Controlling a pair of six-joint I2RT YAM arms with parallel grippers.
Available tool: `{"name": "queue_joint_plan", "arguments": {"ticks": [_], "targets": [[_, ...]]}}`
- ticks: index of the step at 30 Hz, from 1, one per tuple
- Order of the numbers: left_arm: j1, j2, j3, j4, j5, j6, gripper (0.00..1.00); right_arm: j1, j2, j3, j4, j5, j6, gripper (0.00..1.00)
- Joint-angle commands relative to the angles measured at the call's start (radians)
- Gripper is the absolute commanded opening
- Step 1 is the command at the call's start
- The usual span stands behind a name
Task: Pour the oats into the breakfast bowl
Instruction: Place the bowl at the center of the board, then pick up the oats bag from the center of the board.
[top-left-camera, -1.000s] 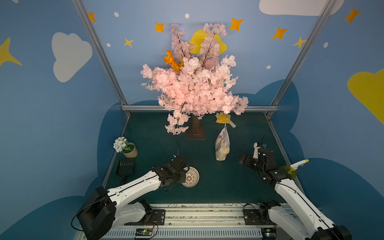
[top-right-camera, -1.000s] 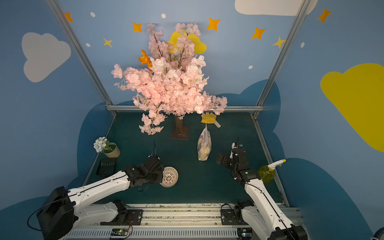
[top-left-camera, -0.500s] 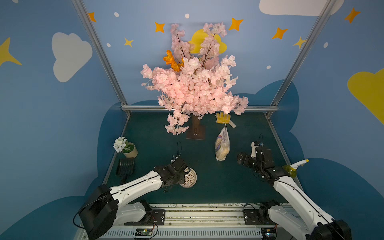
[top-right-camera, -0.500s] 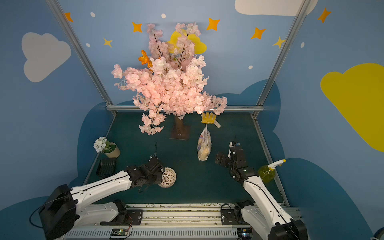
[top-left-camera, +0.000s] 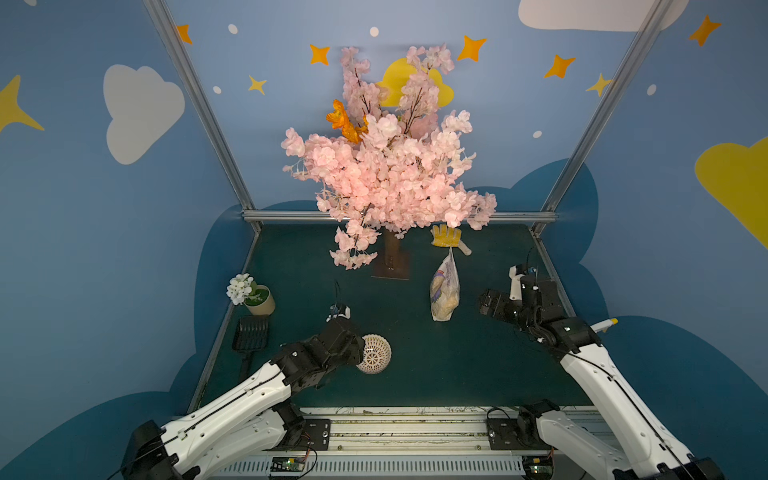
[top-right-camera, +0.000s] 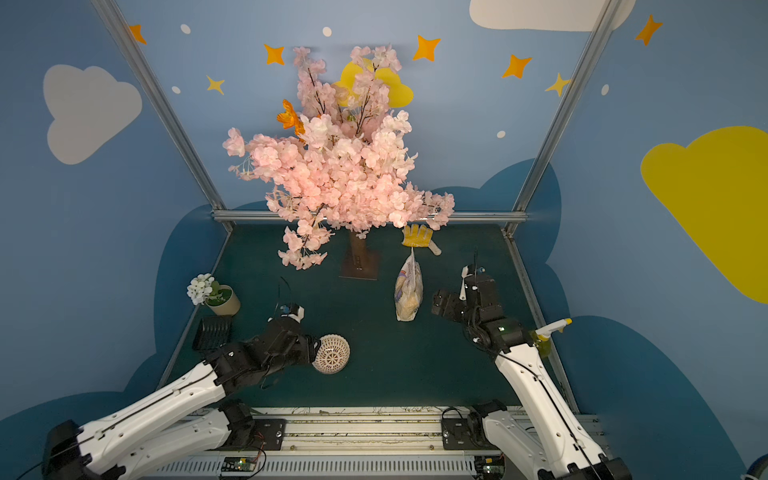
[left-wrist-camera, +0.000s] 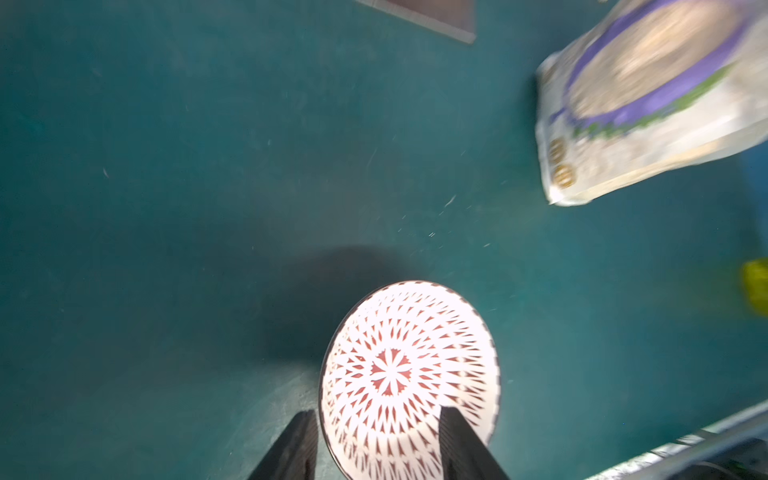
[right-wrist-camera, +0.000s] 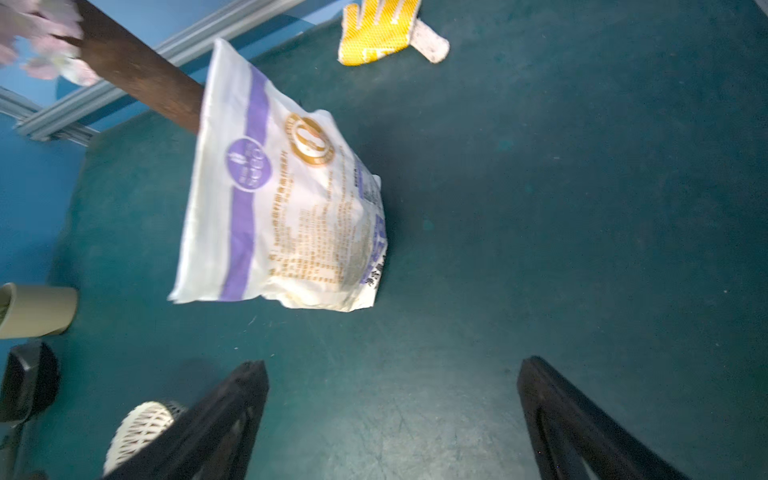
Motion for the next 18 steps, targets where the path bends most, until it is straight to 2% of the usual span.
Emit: {"name": "queue_joint_plan", "arguments": {"ticks": [1, 6, 8, 12, 15, 18], "targets": [[-0.004, -0.075, -0.034, -0.047, -0.001, 0.006, 0.54, 0.061, 0.001, 0.089, -0.095, -0.013, -0.015, 0.98], [-0.003, -0.215, -0.113, -0.019, 0.065, -0.066, 0.58, 0.210, 0.195, 0.297, -0.200, 0.160, -0.066, 0.98], [-0.004, -0.269, -0.149, -0.013, 0.070, -0.092, 0.59, 0.274, 0.299, 0.389, -0.237, 0.268, -0.089, 0.97], [-0.005, -0.330, -0.169, -0.040, 0.052, -0.094, 0.66, 0.306, 0.450, 0.478, -0.240, 0.353, -0.104, 0.93], [-0.004, -0.349, -0.165, -0.079, 0.032, -0.095, 0.72, 0.307, 0.548, 0.523, -0.228, 0.388, -0.134, 0.79], [-0.004, -0.359, -0.162, -0.100, 0.021, -0.094, 0.78, 0.305, 0.625, 0.568, -0.234, 0.406, -0.131, 0.60]]}}
